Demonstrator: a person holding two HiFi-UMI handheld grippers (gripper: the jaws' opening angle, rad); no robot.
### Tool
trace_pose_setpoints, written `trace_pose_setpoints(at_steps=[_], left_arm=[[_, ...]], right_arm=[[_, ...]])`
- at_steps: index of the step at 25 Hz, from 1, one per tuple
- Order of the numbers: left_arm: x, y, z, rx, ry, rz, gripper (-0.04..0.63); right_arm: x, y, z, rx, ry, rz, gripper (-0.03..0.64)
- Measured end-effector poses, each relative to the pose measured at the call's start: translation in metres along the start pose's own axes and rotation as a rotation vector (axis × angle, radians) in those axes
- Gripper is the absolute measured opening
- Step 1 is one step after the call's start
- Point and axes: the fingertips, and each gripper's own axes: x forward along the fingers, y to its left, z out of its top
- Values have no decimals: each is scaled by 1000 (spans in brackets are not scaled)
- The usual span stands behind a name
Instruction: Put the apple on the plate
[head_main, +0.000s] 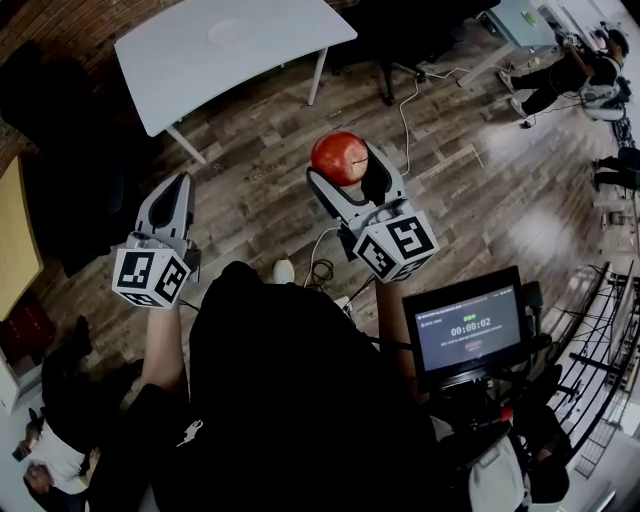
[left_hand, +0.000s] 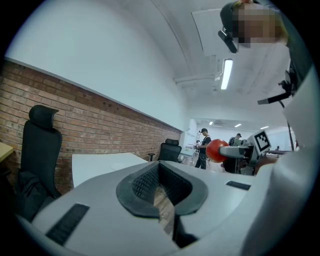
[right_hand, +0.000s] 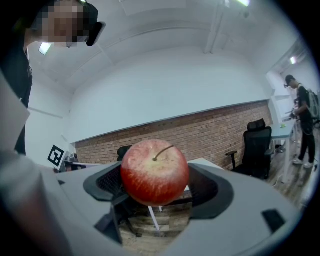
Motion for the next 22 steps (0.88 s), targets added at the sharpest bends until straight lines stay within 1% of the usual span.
trace_pose_setpoints(at_steps=[8,16,22], left_arm=[[-6,1,-2,4,-14,31,6],[-19,12,5,-25,-25,44,6],[-20,21,14,-14,-10,30,6]], right_arm=[[-1,-2,-3,2,1,11,396],[14,15,8,-13,23,47,396],[24,28,15,-20,32,49,396]])
